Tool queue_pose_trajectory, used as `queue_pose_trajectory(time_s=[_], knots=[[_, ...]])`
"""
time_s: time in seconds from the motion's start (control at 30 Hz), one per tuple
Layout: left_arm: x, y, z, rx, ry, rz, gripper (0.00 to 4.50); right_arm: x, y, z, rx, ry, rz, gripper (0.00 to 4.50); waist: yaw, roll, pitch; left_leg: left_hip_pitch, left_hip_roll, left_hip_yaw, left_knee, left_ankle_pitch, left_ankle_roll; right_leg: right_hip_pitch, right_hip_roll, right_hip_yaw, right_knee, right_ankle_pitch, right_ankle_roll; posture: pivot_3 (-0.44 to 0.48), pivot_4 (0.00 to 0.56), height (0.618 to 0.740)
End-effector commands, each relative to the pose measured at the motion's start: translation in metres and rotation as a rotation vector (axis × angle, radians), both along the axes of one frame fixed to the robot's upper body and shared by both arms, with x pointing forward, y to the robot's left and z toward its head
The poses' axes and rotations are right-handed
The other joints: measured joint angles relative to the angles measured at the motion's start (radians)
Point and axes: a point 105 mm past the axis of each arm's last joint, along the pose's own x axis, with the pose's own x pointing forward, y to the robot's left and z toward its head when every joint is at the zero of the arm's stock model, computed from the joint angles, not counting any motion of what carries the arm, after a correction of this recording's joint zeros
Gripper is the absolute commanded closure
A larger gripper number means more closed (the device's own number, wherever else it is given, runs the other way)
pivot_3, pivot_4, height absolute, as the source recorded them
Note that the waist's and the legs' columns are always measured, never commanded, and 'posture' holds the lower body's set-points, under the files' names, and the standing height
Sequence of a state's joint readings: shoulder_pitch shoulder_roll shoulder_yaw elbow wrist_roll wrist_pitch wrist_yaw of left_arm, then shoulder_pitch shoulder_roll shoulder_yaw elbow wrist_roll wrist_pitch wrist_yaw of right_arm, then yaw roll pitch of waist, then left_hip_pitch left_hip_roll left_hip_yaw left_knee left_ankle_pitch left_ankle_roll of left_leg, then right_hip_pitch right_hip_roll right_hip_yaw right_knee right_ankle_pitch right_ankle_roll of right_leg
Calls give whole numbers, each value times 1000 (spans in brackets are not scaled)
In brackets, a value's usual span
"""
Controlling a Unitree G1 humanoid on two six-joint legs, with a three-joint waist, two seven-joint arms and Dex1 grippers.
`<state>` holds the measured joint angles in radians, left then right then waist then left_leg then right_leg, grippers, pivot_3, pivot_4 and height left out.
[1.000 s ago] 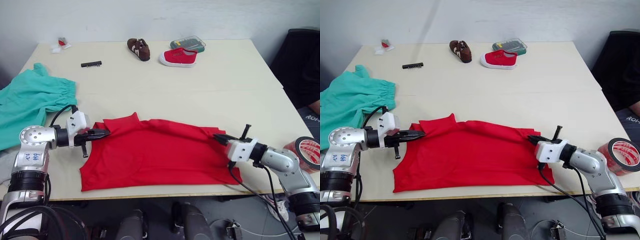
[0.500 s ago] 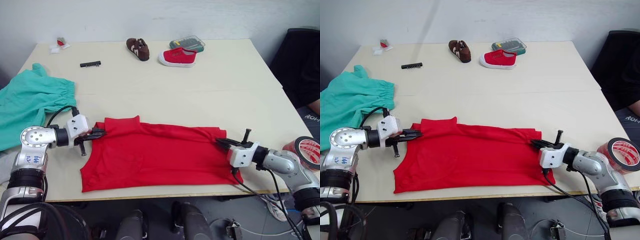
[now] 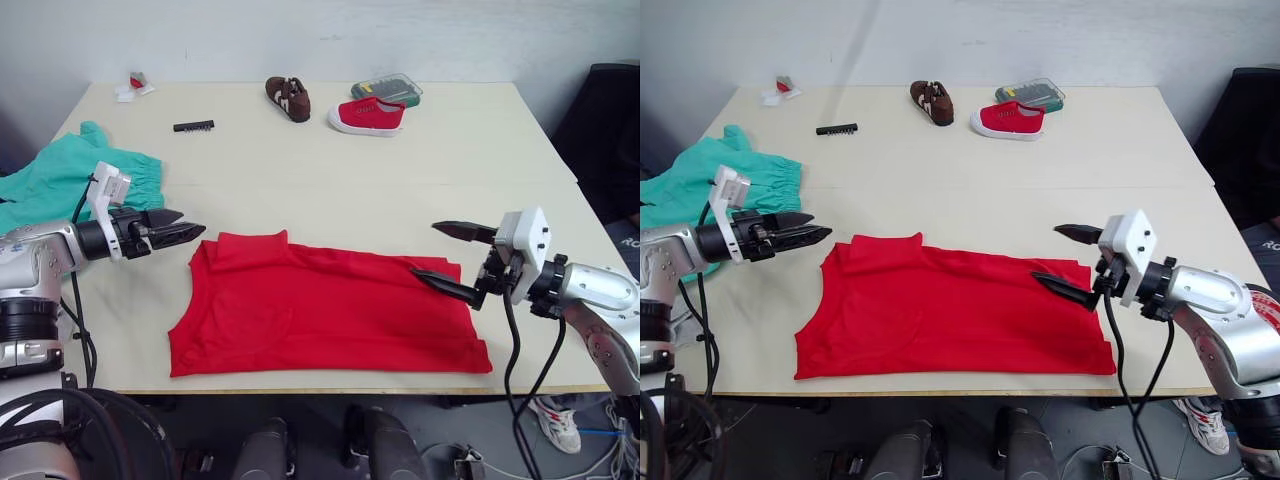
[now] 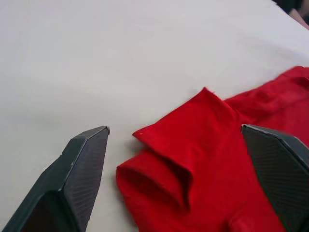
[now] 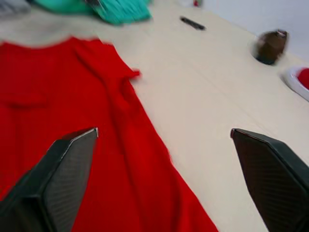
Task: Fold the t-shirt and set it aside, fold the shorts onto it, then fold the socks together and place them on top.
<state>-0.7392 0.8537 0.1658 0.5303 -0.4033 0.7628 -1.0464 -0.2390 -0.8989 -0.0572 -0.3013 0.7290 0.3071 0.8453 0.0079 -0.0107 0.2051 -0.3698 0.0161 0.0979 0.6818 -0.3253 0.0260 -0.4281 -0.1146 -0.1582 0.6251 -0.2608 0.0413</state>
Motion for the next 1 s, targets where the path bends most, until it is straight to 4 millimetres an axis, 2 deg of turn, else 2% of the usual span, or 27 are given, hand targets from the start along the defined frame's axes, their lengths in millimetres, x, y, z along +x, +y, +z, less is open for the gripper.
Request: queue_pose_trajectory(time_s=[0.03, 0.2, 0.5, 0.6, 0.8, 0.9, 1.0], knots=[[16, 0, -14, -19, 108, 85, 27, -15, 22, 18, 56, 22, 88, 0, 8, 0, 0, 0, 0, 0, 0, 0, 0, 0, 0, 0, 0, 0, 0, 0, 150, 740], [33, -22, -27, -17, 176, 57, 27, -19, 39, 19, 57, 29, 121, 0, 17, -4, 0, -2, -1, 1, 0, 0, 0, -1, 0, -1, -1, 0, 0, 0, 150, 740], [43, -46, -46, 96, 167, -45, 27, -18, 44, 11, 61, 48, 91, 0, 19, -4, 0, -3, -2, 3, 0, -1, 2, 0, 0, -1, 0, 1, 2, 0, 150, 740], [44, -48, -49, 97, 160, -51, 624, -19, 45, 8, 57, 54, 86, 0, 19, -4, 0, -2, -2, 3, 1, -1, 2, 0, 0, 0, -3, 1, 2, 0, 150, 740], [42, -57, -50, 77, 167, -102, 2518, -22, 46, 4, 51, 63, 80, 0, 17, -4, 0, -2, -2, 3, 1, -1, 3, 0, 0, 0, -3, 1, 2, 0, 150, 740], [41, -71, -33, 38, 41, -216, 3473, -22, 45, 1, 45, 70, 68, 0, 18, -5, 0, -2, -2, 3, 1, -1, 3, 0, 0, 0, -3, 1, 2, 0, 150, 740], [38, -76, -21, -11, -25, -280, 4466, -22, 46, 0, 43, 76, 68, 0, 16, -5, 0, -4, -2, 3, 1, -1, 3, -1, 0, 0, -2, 2, 3, 0, 150, 740]])
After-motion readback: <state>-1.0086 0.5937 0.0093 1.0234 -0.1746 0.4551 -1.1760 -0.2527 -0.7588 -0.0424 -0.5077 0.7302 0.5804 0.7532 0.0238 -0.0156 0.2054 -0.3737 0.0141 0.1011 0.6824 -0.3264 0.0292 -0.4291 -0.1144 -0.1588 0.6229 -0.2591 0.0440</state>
